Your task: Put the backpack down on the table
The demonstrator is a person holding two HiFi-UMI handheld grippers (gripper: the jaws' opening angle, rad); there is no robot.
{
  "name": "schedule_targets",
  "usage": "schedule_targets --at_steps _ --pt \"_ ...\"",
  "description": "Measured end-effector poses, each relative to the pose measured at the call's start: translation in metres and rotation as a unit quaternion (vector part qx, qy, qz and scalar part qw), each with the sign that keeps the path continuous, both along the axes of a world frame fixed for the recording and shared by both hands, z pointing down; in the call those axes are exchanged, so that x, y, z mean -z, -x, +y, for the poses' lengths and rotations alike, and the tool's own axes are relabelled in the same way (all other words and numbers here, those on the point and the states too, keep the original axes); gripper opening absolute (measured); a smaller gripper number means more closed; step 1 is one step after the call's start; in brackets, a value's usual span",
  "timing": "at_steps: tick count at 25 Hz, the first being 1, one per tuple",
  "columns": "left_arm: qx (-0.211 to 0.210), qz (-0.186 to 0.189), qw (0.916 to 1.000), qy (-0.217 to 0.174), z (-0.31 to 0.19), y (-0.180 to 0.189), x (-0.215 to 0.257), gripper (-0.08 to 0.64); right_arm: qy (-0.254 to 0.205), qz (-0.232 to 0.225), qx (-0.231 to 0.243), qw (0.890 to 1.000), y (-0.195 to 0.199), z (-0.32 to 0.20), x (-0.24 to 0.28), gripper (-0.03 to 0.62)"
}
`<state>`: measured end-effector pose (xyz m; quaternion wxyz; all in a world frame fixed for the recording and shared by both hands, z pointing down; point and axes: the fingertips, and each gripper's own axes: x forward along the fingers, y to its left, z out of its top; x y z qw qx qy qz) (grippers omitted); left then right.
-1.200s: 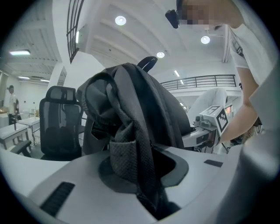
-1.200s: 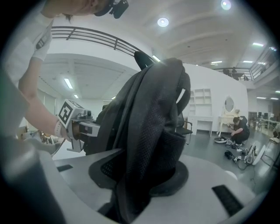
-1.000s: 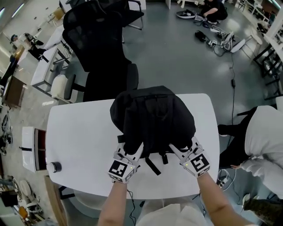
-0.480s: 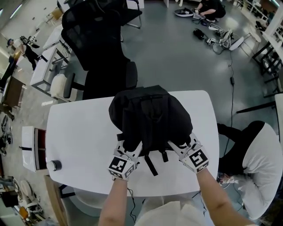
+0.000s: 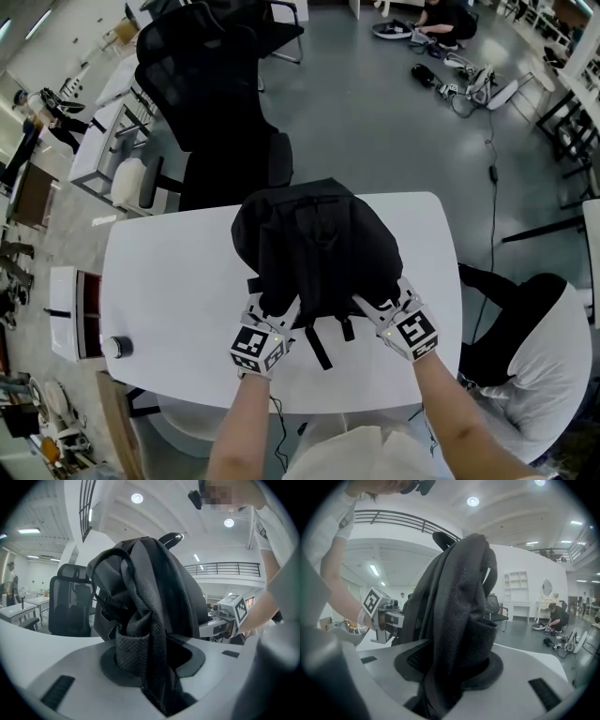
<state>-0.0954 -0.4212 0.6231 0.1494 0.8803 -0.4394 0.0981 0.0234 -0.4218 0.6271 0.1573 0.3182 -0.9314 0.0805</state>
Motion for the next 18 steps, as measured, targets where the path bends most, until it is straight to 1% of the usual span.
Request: schedule_targets --at_steps 4,7,12,15,18 --pt "0.001 -0.004 0.9999 0.009 0.0 0.001 0.0 0.156 0.006 -0.001 0.005 1.0 0.001 -0.001 0.0 0.184" --pt "0.013 -0.012 0.9998 0.012 0.0 0.002 0.001 0.165 0.009 0.0 0.002 1.0 0.0 -0.001 0.001 0.189" --pt "0.037 -0.027 0.9988 0.014 0.003 0.007 0.001 0.193 0.016 0.008 -0.011 1.0 -0.005 0.002 0.0 0.212" --pt "0.045 -0.04 0.998 0.016 0.01 0.011 0.003 0.208 0.025 0.012 -0.023 0.999 -0.017 0.006 0.0 0.232" --pt "0.051 -0.055 0.9971 0.014 0.016 0.018 0.005 0.224 0.031 0.01 -0.041 0.999 -0.027 0.011 0.001 0.236"
